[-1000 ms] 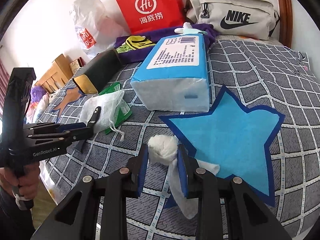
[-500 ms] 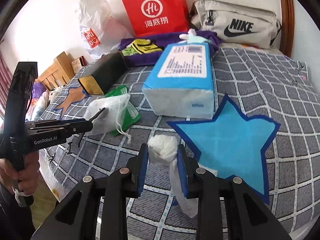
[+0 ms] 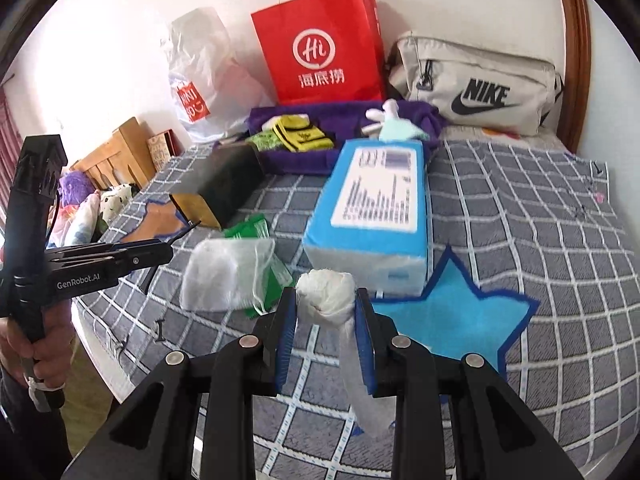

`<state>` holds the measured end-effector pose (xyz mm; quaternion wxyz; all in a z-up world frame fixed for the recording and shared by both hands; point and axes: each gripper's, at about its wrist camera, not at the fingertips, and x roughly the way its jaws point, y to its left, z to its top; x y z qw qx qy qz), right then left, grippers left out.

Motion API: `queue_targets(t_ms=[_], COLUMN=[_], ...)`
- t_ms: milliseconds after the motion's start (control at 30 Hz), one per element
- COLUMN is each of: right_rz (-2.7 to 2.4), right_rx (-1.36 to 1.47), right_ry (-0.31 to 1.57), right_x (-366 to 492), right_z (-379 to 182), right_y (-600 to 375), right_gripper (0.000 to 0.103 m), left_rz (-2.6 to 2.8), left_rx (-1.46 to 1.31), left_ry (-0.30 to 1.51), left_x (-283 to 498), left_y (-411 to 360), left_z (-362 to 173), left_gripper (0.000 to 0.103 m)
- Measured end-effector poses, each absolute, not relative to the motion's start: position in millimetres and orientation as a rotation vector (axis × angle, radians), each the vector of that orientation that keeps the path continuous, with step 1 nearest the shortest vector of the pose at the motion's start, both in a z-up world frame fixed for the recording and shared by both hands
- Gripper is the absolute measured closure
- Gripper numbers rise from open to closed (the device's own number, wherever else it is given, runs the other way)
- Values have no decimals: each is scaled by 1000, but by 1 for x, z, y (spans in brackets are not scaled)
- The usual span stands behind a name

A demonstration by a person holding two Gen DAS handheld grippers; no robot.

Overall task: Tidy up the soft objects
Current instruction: 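Carry the white cloth ball in the right tool onto the purple towel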

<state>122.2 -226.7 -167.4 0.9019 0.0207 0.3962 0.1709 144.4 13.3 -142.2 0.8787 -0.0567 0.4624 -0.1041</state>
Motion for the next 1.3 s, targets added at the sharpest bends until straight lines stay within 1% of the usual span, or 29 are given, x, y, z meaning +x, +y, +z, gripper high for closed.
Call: queue_targets(t_ms=[333, 867, 1300], right_rz=[365, 385, 380], right_rx=[21, 41, 47], right_ry=[775, 702, 680], right_x=[154, 244, 316], right_z=[-135, -89, -74], right_y=[-215, -204, -192], right_gripper=[75, 75, 75], left_rz=[-198, -166, -140], left_rx=[-133, -123, -160], left_ry=[920, 852, 842], left_x=[179, 249, 315], left_y=[32, 46, 60], left_z=[-117, -83, -77], left_gripper=[83, 83, 83])
